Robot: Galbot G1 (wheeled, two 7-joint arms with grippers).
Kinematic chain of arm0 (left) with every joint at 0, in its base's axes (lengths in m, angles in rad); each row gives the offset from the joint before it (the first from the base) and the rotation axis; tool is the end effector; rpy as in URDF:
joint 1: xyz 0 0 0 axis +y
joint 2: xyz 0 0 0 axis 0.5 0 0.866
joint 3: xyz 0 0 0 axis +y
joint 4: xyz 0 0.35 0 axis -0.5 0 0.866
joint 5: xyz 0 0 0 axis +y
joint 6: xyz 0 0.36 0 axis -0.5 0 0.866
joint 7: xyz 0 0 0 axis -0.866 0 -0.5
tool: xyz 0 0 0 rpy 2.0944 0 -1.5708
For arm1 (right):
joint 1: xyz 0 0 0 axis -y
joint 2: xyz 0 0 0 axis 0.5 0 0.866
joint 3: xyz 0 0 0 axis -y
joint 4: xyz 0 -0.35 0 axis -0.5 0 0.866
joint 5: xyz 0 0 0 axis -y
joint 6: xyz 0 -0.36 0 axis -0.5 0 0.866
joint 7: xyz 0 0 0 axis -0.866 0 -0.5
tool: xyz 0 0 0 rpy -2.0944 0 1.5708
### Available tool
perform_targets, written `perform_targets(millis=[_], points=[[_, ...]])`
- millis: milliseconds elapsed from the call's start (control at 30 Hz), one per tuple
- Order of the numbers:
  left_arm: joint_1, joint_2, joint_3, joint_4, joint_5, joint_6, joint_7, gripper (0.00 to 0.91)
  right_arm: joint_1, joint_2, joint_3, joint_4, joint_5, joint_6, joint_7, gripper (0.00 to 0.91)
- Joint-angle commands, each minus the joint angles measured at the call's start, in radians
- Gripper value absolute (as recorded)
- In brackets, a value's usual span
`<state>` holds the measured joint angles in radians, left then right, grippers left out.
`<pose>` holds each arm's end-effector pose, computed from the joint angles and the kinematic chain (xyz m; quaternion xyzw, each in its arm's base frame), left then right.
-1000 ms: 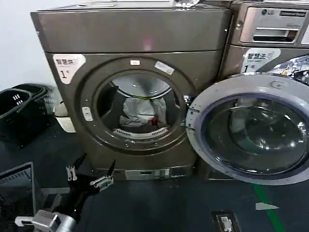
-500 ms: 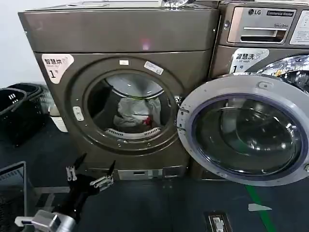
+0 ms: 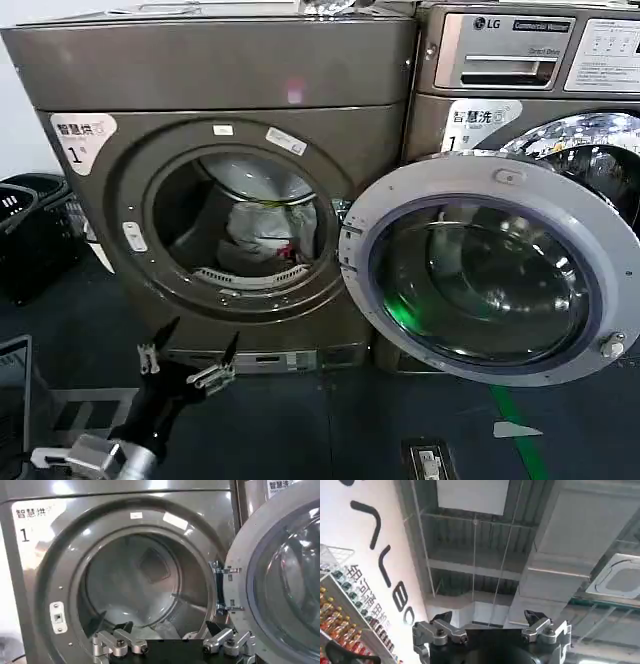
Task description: Grasp the clothes from the dryer.
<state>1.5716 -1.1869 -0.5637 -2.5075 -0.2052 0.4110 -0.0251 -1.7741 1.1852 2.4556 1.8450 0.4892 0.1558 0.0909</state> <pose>0.1582 0.0304 -0.1521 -0.1063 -0.9909 -0.0822 0.0091 -0.1660 -0.3954 -0.0023 0.6317 0.6343 -0.3652 0.2555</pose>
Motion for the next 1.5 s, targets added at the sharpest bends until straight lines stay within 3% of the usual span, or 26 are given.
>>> perform_targets(millis=[33,733,1167,1500], points=[[-0.001,0.001,0.003,-0.001,0.000,0.000,-0.001,0.907,-0.001,0.003,-0.003,0.002,-0.009,0.006,0.006,0.907],[-0.001,0.000,0.001,0.001,-0.001,-0.001,-0.001,0.907,0.003,0.018,-0.005,0.003,0.005,0.081,-0.034,0.907],[-0.002,0.000,0.001,0.005,-0.001,-0.001,0.000,0.907,0.005,0.017,-0.004,0.000,0.004,0.078,-0.029,0.907],[-0.001,-0.002,0.002,0.007,0.000,0.000,0.001,0.907,0.003,0.018,0.005,-0.014,-0.003,0.032,-0.012,0.907]])
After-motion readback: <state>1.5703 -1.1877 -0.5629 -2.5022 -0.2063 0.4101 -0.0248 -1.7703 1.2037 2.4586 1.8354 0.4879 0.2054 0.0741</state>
